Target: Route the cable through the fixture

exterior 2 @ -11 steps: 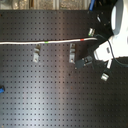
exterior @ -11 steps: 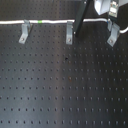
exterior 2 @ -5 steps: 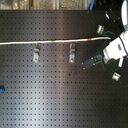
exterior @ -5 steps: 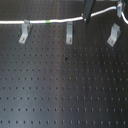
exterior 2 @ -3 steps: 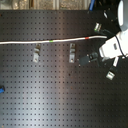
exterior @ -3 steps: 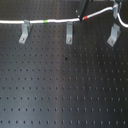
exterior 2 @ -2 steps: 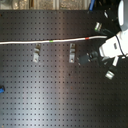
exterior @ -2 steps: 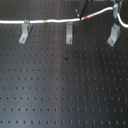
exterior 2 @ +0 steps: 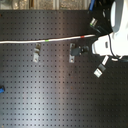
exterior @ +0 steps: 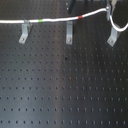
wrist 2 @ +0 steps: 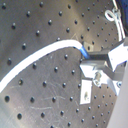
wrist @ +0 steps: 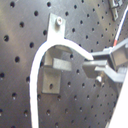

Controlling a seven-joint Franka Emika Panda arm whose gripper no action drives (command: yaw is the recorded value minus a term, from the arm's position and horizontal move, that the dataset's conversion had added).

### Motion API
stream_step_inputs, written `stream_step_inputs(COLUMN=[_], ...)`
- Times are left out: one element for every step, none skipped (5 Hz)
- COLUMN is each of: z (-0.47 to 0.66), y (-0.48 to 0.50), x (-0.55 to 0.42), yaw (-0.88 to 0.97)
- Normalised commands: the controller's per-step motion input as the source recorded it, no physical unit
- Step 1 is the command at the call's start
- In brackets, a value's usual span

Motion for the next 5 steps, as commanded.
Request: stream_step_inputs(z=[0.00,0.01,0.44,0.43,0.32], y=[-0.161,0.000,0.071,0.086,0.122], x=[0.025,0.000,-0.012,-0.012,-0.017], yaw=[-0.07,0.00,0.00,0.00,0.02])
